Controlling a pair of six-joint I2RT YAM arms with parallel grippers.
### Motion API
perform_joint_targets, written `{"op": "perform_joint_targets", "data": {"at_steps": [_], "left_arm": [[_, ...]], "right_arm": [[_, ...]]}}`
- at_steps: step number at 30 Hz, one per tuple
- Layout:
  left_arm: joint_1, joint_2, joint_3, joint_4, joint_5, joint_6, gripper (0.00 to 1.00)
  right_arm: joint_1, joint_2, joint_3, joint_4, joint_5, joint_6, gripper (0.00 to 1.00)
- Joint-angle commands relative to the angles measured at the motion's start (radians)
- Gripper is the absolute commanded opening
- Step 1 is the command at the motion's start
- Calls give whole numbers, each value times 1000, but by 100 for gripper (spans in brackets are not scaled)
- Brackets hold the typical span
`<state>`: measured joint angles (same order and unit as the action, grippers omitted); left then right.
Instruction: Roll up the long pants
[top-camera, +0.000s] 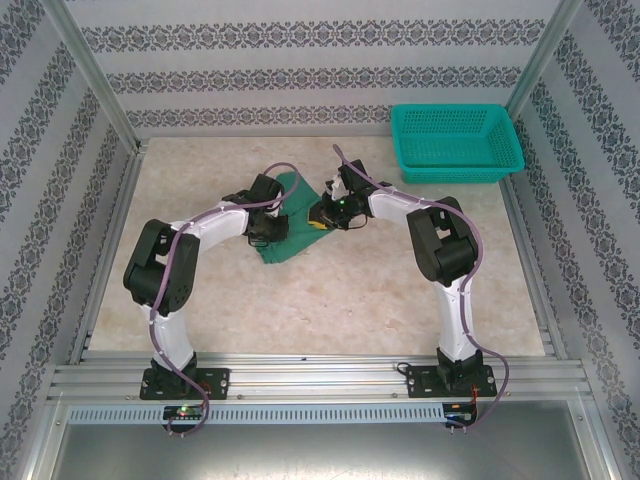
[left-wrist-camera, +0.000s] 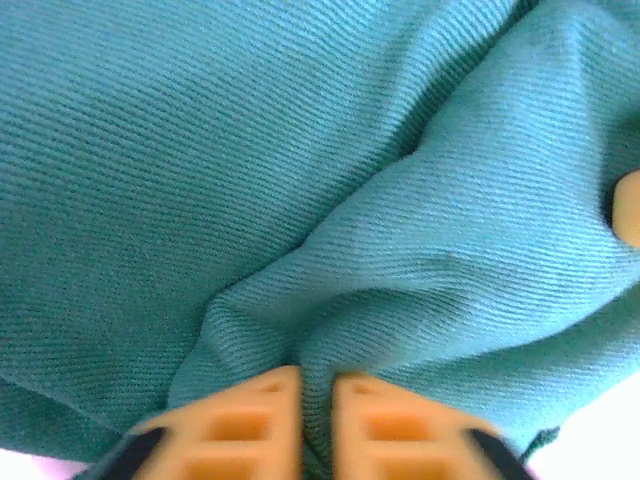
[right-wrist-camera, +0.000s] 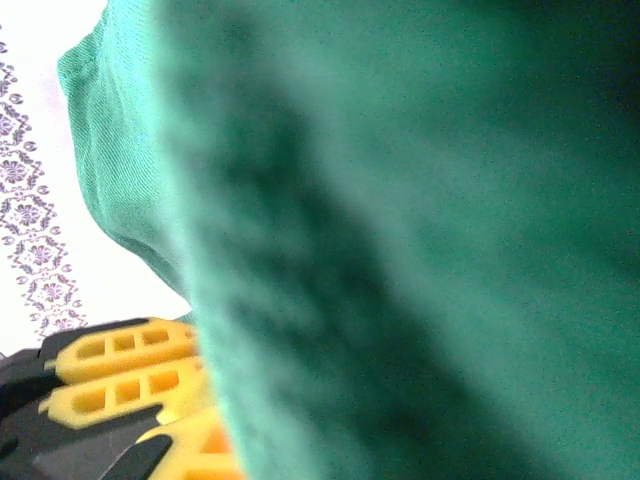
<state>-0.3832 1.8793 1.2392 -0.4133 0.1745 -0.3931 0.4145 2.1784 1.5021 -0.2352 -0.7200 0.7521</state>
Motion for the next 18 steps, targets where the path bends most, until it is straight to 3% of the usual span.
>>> {"op": "perform_joint_targets", "data": {"at_steps": [1,3,5,9,18], "left_arm": [[48,-24,-89,-67,-198,-23,44],[49,-108,-116,-52,-246,-9,55],[48,-205,-145,-40,-293,10,60],[17,-332,-179,-8,-279,122,69],[-291,-353,-214,54,-473,388,74]], "right_arm": [[-23,70,-44,-146,99,-14,16],[-25,70,-41,-147,97,-16,16],[-26,72,-39,-150,93,-17,16],[-26,72,-42,-140,90,-16,16],[-22,74,-52,-118,78,-2,16]]}}
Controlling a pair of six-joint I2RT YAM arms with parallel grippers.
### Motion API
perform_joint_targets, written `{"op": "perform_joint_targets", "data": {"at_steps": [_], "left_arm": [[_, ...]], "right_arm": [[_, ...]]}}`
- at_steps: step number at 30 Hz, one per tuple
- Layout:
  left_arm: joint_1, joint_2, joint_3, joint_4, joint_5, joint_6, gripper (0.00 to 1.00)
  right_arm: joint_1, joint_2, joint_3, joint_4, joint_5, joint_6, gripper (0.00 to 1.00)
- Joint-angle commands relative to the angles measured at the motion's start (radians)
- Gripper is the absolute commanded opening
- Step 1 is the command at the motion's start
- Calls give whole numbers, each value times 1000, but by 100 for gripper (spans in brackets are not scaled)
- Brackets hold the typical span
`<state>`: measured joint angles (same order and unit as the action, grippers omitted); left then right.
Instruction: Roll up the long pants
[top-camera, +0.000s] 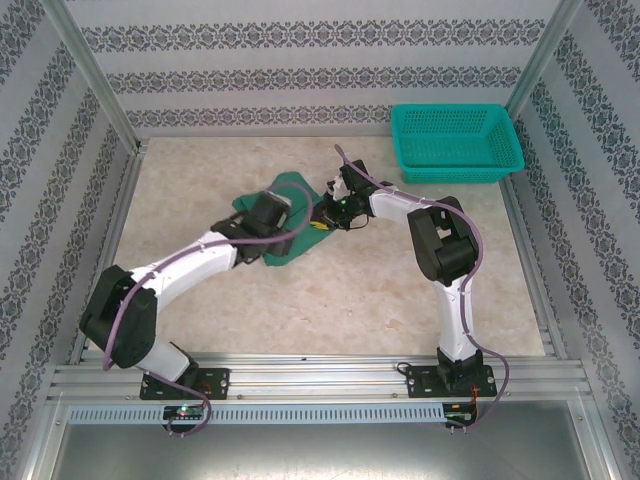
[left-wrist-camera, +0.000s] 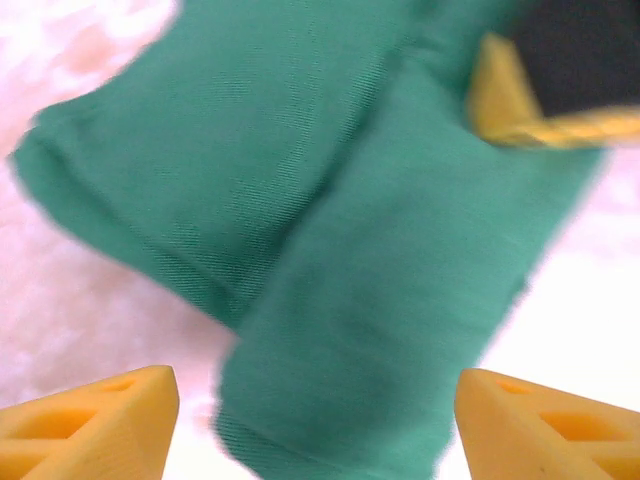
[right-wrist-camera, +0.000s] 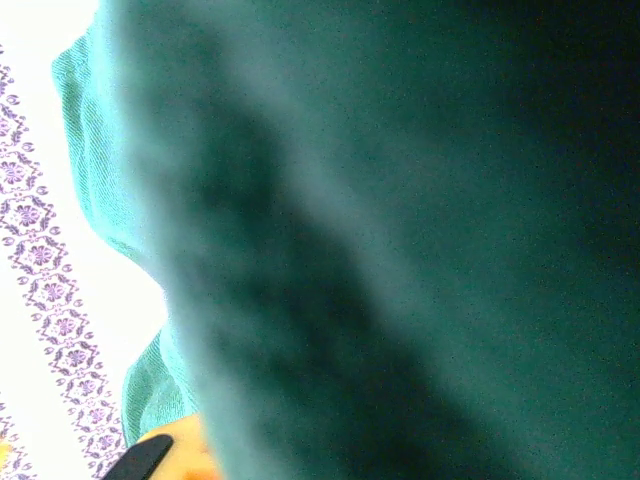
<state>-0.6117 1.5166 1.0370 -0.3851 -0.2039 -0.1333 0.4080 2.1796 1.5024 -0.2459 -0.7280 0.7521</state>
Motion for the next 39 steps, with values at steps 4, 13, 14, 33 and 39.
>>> {"op": "perform_joint_targets", "data": {"at_steps": [4,13,14,33,39], "left_arm": [[-123,66,8,32,-154,205,77],[-135,203,58,9,-138,242,80],[-135,216,62,12,-133,250,80],[39,528,291,-153,-115,272,80],[87,632,412,-267,-98,250,64]], "right_arm": [[-17,67,-59,-109,85,-7,16],[-19,58,-85,-84,79,7,16],[-20,57,-86,-83,78,7,16],[-28,64,-88,-87,67,-7,15],[-29,62,-96,-78,61,-5,14]]}}
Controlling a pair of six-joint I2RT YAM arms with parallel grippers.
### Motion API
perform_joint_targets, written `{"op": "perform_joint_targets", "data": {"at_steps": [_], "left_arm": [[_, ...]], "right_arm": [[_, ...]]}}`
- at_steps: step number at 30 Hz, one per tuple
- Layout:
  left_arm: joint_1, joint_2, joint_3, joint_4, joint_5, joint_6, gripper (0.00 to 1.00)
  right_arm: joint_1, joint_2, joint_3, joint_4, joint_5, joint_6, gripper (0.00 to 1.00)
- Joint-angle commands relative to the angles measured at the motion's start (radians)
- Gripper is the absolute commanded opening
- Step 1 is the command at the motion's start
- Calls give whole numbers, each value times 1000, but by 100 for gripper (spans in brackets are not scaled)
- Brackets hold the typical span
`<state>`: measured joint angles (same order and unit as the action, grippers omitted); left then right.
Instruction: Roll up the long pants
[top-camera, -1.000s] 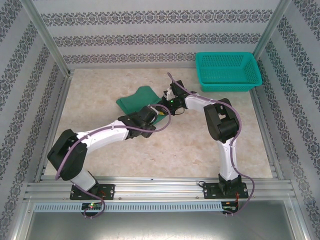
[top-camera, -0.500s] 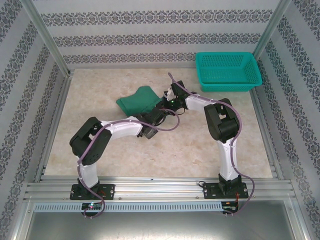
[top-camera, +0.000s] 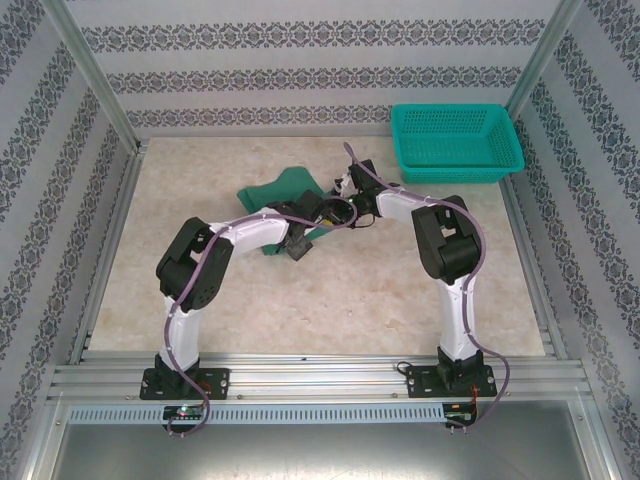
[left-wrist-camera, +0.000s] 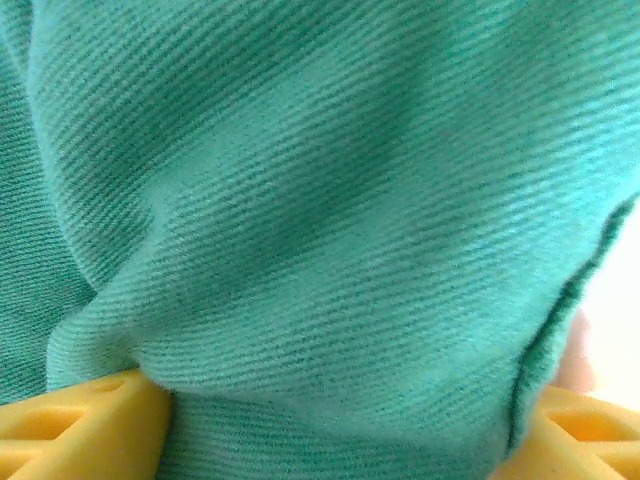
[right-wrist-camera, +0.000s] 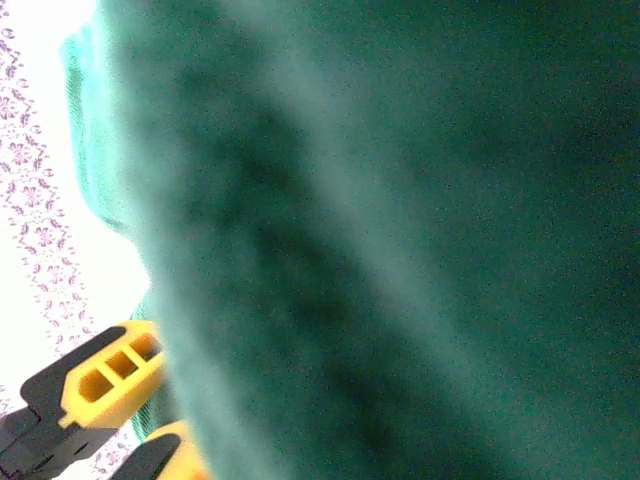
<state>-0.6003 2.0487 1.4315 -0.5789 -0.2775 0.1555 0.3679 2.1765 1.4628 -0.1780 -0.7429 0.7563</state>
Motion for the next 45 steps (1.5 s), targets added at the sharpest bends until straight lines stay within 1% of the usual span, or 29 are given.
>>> {"op": "perform_joint_targets", "data": {"at_steps": [1,2,3,4,5,7,10,12,14,17,19,22,26,28,30,32,36,40,45], "left_arm": [[82,111,32,-87,-13,-39,48],[89,122,48,-101,7,-38,31],[91,127,58,-111,31,-36,21],[89,130,62,-115,51,-34,15],[86,127,61,-116,74,-31,11],[75,118,61,-129,109,-38,8],[53,105,67,-179,203,-80,7],[29,96,72,-214,250,-101,7],[15,92,88,-257,307,-132,7],[11,72,99,-286,396,-163,7],[11,53,96,-283,454,-174,7],[18,27,106,-281,590,-193,8],[25,0,131,-259,789,-229,10],[39,7,151,-254,887,-262,11],[55,31,172,-256,990,-304,12],[62,49,181,-259,1039,-327,12],[87,51,163,-214,1140,-385,12],[118,42,131,-162,1201,-444,10],[180,41,-1,72,1324,-621,10]], "right_arm": [[11,65,-56,-147,76,-10,13],[9,65,-56,-150,77,-9,13],[9,64,-57,-149,77,-11,13],[7,62,-58,-147,79,-11,13],[3,62,-58,-148,79,-11,13],[-10,49,-64,-140,83,-8,11],[-55,-23,-112,-90,116,11,10],[-90,-87,-154,-65,159,16,14],[-127,-136,-170,-80,186,9,20],[-162,-190,-185,-105,233,-6,27],[-171,-211,-185,-115,243,-22,31],[-170,-205,-170,-140,220,-30,32],[-165,-207,-191,-114,203,-11,32],[-160,-208,-193,-113,184,-4,32],[-157,-232,-212,-104,192,6,32],[-158,-268,-233,-104,218,14,32],[-170,-355,-271,-109,277,11,32],[-189,-408,-290,-108,288,13,33],[-194,-398,-266,-114,219,0,36]]}}
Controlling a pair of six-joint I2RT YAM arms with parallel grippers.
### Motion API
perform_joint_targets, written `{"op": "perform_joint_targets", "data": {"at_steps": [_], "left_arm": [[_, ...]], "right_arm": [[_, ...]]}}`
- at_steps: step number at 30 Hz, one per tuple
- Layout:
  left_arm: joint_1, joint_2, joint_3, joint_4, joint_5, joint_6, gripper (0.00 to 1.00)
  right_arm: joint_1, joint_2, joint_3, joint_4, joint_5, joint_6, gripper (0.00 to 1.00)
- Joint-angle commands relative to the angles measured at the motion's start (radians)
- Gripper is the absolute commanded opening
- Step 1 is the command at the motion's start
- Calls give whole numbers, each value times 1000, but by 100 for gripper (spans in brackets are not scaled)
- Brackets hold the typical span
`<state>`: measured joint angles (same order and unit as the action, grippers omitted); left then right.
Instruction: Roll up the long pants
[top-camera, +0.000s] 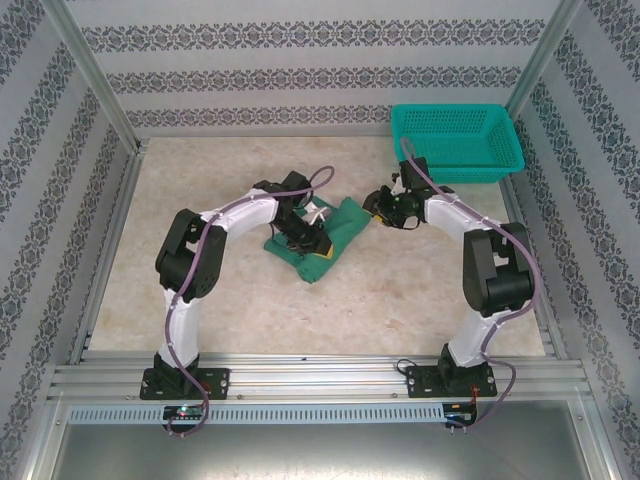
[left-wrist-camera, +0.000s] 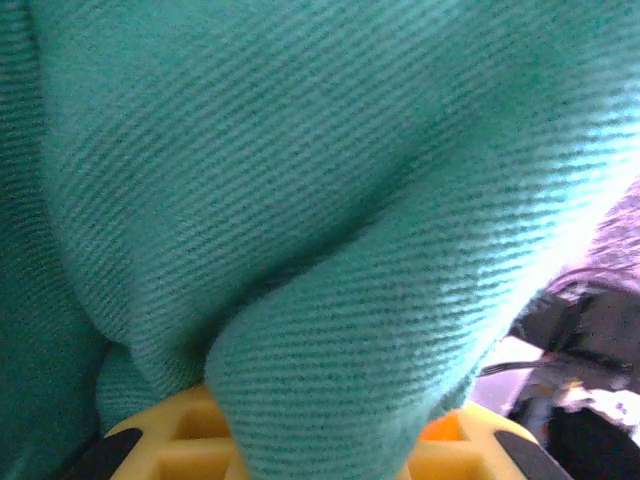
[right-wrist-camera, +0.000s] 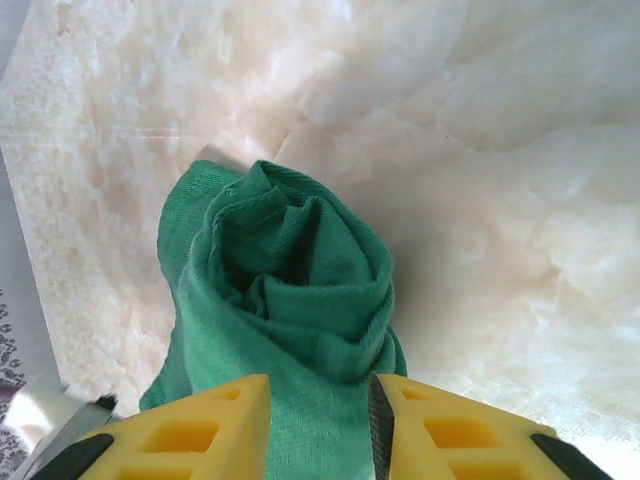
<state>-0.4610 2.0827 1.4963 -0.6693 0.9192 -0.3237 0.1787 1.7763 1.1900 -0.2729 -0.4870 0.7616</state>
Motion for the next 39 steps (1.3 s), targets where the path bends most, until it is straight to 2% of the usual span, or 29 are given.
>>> {"op": "perform_joint_targets", "data": {"at_steps": [1,4,5,6,7,8,12,19,23,25,29,31,32,33,35,36,39], "left_arm": [[51,9,-93,208,141,-169,10],[83,7,-178,371,192,-278,9],[95,3,-206,429,204,-318,10],[103,-5,-238,508,226,-367,10],[111,-11,-263,571,244,-409,10],[115,-14,-283,633,262,-454,10],[122,-11,-304,728,304,-513,11],[124,29,-361,915,363,-599,14],[138,46,-423,1138,387,-724,17],[142,53,-438,1191,395,-747,18],[147,74,-473,1404,427,-869,23],[149,78,-472,1378,432,-844,24],[149,79,-468,1363,438,-825,25],[150,84,-468,1341,440,-804,25],[151,96,-466,1300,444,-763,26],[150,100,-465,1261,440,-731,27],[159,83,-426,955,379,-482,31]], "right_arm": [[-4,6,5,-8,-61,-6,38],[2,4,-12,17,-95,-17,51],[6,-3,-20,28,-108,-26,64],[12,-9,-31,42,-122,-36,69],[20,-13,-35,46,-127,-45,86],[32,-15,-38,52,-139,-58,90],[87,15,-23,62,-168,-86,91],[149,134,21,139,-250,-46,89],[167,180,48,141,-253,-47,88],[168,200,55,143,-254,-48,88],[168,267,81,148,-260,-48,87],[170,306,93,170,-269,-40,86],[172,325,101,179,-274,-35,83],[172,345,110,193,-289,-25,72],[168,379,117,229,-304,-1,29],[163,388,108,259,-301,15,0],[144,373,57,324,-281,57,0]]}}
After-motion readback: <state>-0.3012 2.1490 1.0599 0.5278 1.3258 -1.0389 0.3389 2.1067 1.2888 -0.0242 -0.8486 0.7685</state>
